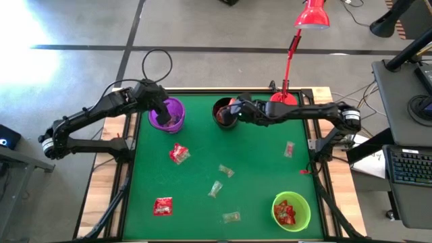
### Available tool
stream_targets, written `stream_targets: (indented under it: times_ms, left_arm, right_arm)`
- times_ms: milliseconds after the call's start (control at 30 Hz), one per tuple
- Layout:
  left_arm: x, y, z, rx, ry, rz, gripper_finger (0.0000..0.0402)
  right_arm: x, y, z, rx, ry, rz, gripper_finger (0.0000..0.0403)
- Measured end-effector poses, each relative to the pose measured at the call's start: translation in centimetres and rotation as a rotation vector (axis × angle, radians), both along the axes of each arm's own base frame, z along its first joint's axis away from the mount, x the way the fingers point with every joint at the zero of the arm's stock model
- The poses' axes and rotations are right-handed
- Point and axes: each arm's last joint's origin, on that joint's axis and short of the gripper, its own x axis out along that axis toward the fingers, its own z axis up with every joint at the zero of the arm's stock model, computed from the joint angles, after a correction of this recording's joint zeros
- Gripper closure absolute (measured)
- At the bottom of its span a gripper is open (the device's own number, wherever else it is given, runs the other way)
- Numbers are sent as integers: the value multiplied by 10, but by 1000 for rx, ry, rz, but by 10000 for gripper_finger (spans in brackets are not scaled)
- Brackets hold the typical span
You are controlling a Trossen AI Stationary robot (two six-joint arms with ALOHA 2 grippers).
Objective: Sort candy
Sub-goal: Put the orange chocolate into the black bucket, then put the green gummy into the violet bucket
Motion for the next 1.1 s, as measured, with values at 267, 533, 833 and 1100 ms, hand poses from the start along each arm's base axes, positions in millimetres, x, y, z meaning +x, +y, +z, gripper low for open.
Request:
stream_targets:
  times_ms: [267,533,833,1100]
  left_arm:
    - [0,0,0,0,1,1,303]
    - [-2,-2,-2,-22,19,-8,303]
    - [-11,-14,-2,-171,-7,-135,303]
    - [-29,-32,2,-334,-65,-221,303]
  right_arm:
    - [18,-5,2,-27,39,120,383]
    - [28,-10,-3,-31,82,157,309]
    - [33,-12,18,-56,17,147,260]
    - [41,-6,54,21,-90,353,260]
